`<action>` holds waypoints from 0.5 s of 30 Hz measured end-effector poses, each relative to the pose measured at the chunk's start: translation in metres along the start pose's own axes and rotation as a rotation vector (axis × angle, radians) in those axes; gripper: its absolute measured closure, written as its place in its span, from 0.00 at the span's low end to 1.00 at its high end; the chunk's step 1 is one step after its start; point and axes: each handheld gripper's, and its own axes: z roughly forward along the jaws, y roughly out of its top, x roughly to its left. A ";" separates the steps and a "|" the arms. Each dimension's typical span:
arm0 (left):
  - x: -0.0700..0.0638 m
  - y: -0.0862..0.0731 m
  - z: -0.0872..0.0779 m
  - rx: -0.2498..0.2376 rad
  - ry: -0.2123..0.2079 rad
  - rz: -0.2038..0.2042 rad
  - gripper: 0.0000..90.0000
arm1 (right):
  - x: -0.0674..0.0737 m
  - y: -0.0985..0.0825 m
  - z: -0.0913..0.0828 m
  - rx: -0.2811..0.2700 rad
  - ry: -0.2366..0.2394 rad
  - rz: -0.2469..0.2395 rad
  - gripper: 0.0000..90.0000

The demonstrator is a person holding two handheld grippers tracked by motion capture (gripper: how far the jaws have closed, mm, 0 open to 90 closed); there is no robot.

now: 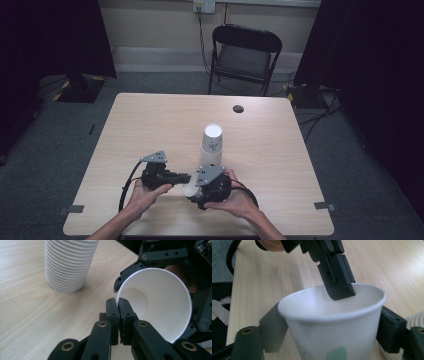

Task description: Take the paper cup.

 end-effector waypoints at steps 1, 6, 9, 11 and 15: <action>0.001 0.000 0.001 0.013 0.001 -0.005 0.98 | 0.000 0.000 0.001 0.005 0.001 -0.001 0.24; 0.003 -0.001 0.005 0.057 -0.001 -0.034 0.98 | 0.003 0.002 0.008 0.048 -0.002 -0.029 0.22; 0.002 -0.001 0.006 0.057 -0.001 -0.034 0.98 | 0.006 0.003 0.009 0.055 -0.008 -0.046 0.22; 0.003 -0.001 0.005 0.057 -0.007 -0.034 0.98 | 0.007 0.003 0.010 0.059 -0.007 -0.051 0.23; 0.003 -0.001 0.005 0.054 -0.009 -0.047 0.99 | 0.007 0.002 0.009 0.059 -0.009 -0.055 0.24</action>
